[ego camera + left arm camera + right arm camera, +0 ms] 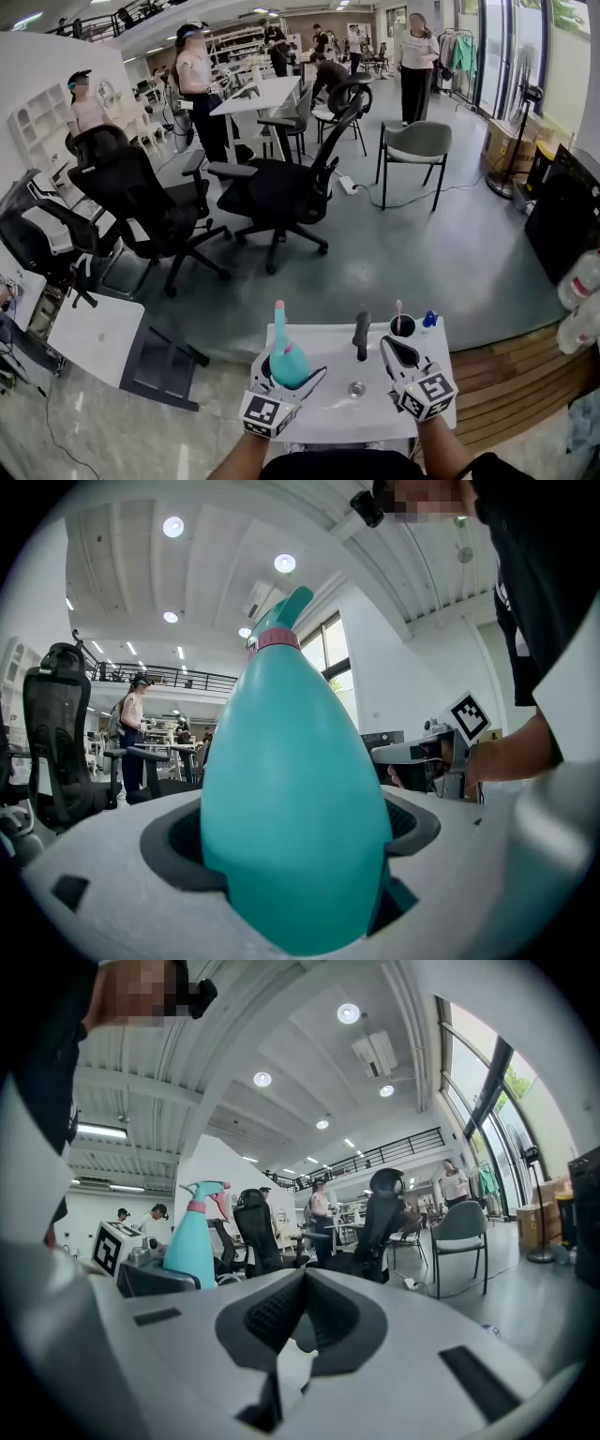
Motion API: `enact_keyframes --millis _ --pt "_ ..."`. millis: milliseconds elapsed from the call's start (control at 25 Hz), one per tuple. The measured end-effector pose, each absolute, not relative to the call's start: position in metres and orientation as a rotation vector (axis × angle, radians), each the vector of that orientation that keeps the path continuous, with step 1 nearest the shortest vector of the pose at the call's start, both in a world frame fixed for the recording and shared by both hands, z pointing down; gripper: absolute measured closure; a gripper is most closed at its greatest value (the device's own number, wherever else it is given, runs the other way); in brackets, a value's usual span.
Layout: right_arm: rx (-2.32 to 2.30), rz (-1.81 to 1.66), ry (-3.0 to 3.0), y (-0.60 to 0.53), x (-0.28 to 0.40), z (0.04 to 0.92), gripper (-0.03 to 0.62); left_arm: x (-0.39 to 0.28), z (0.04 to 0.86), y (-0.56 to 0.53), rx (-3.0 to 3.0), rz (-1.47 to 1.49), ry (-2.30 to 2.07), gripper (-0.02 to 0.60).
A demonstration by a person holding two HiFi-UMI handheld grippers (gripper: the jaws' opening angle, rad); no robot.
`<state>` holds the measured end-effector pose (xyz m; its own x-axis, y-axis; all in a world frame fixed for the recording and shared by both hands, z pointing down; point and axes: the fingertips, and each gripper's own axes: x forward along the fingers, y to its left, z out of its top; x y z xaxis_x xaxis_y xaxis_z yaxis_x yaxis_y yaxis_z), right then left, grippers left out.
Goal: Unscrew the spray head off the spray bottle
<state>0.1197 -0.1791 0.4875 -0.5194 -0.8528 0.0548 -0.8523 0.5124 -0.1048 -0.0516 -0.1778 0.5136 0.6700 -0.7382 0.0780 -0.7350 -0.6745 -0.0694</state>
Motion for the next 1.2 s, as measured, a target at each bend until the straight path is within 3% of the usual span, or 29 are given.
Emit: enact_keyframes --millis 720,1040,1200 --pt "-1.511 -0.169 2.746 -0.174 0.109 0.481 0.588 -0.049 0.512 -0.172 -2.851 -0.173 1.233 0.126" --pt "-1.243 -0.084 2.863 -0.163 0.073 0.462 0.586 -0.044 0.522 -0.171 -2.87 -0.205 1.226 0.126" --pt "-1.146 -0.078 2.895 -0.161 0.051 0.454 0.551 -0.047 0.526 -0.171 -2.881 -0.213 1.225 0.126"
